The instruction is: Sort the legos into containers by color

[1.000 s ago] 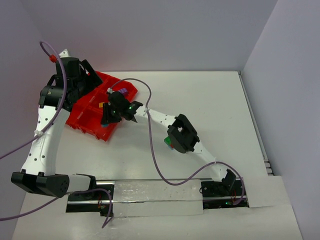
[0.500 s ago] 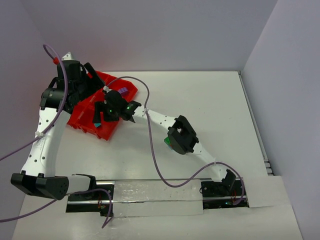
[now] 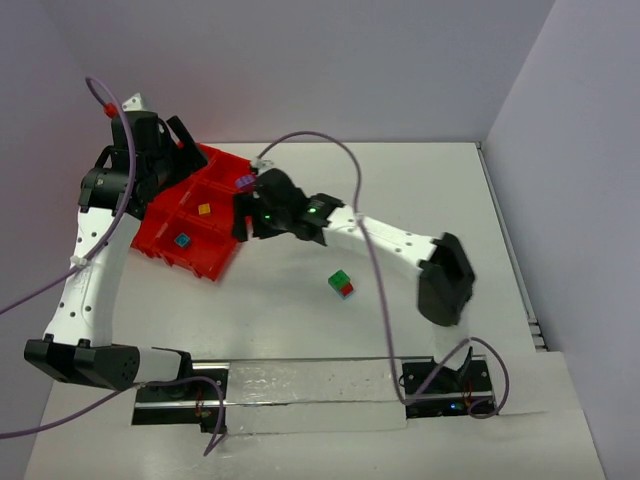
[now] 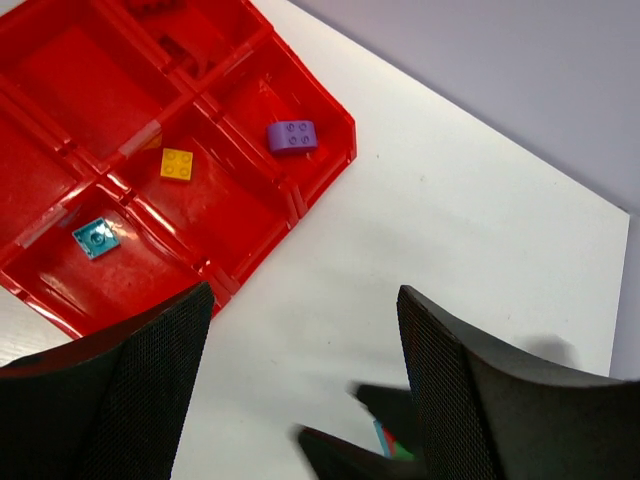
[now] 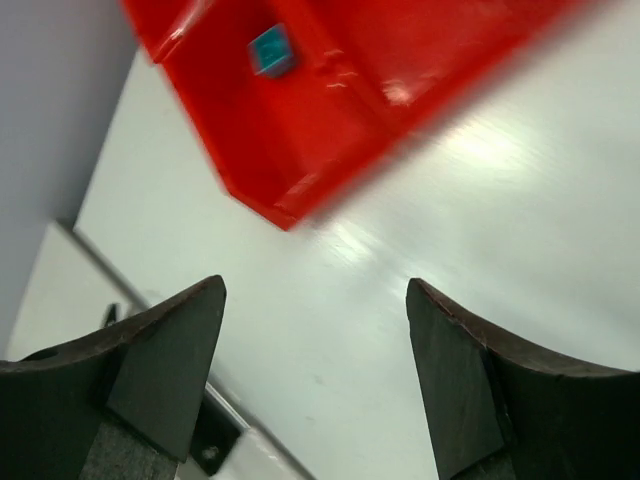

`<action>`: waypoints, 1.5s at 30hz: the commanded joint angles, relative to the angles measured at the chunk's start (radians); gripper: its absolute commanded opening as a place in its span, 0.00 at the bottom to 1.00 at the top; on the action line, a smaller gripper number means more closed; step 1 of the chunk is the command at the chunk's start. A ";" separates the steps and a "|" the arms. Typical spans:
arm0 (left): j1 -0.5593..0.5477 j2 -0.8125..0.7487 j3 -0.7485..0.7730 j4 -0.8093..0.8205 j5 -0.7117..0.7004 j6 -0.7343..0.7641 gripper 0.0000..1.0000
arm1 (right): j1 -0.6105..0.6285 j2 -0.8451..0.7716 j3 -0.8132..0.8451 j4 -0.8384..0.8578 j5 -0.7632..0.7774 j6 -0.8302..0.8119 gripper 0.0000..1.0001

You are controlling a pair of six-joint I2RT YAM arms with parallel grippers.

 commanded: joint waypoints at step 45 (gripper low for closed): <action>-0.782 0.587 -0.008 0.053 0.226 0.361 0.84 | -0.546 -0.962 -0.881 -0.328 0.194 0.130 0.83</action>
